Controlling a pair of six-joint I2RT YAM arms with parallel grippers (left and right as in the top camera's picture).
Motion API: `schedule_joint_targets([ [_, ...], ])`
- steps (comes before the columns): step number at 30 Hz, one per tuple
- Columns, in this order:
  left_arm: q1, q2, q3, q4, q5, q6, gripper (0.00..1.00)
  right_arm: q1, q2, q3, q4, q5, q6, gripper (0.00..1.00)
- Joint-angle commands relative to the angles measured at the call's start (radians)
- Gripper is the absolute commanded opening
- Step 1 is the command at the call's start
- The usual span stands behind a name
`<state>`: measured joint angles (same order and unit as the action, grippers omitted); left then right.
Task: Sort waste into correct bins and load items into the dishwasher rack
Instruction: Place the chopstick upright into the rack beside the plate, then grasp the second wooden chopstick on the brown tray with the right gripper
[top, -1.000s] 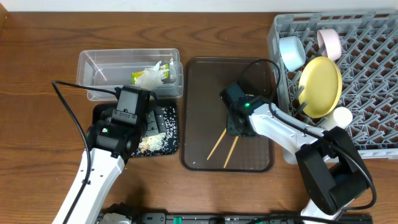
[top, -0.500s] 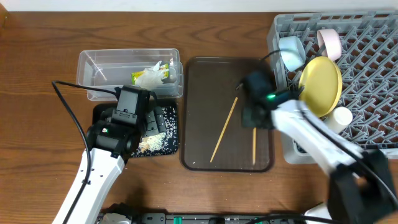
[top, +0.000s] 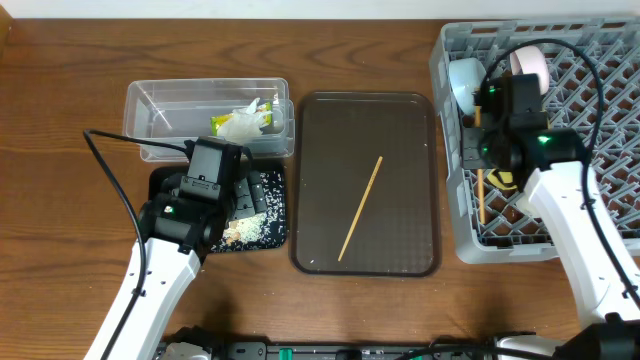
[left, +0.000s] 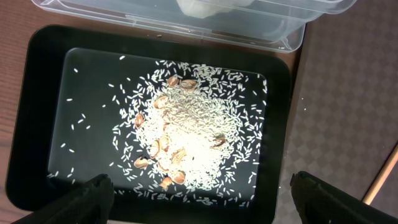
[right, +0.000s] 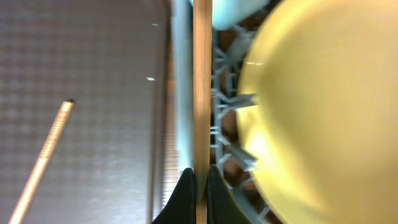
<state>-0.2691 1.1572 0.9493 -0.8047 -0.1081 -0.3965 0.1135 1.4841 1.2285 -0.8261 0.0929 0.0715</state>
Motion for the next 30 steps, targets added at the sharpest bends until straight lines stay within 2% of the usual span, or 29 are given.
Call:
schedule_joint_targets([
  [1, 0.005, -0.001, 0.004, -0.002, -0.008, -0.01, 0.93, -0.026, 0.023, 0.003, -0.001, -0.003, -0.097, 0.01],
  [5, 0.005, -0.001, 0.004, -0.002, -0.008, -0.01, 0.93, -0.027, 0.063, 0.001, -0.001, -0.092, -0.122, 0.04],
  [6, 0.005, -0.001, 0.004, -0.002, -0.008, -0.01, 0.93, -0.027, 0.075, 0.001, 0.003, -0.099, -0.121, 0.16],
  [7, 0.005, -0.001, 0.004, -0.002, -0.008, -0.01, 0.93, -0.027, 0.087, 0.001, 0.011, -0.098, -0.121, 0.24],
  [10, 0.005, -0.001, 0.004, -0.002, -0.008, -0.01, 0.93, -0.027, 0.1, 0.001, 0.045, -0.098, -0.117, 0.32],
  [15, 0.005, -0.001, 0.004, -0.002, -0.008, -0.01, 0.93, -0.024, 0.068, 0.014, 0.091, -0.109, -0.019, 0.33],
  [19, 0.005, -0.001, 0.004, -0.002, -0.008, -0.01, 0.93, 0.008, 0.036, 0.019, 0.105, -0.193, 0.012, 0.34],
  [30, 0.005, -0.001, 0.004, -0.002, -0.008, -0.01, 0.93, 0.3, 0.119, 0.0, 0.111, -0.197, 0.066, 0.37],
])
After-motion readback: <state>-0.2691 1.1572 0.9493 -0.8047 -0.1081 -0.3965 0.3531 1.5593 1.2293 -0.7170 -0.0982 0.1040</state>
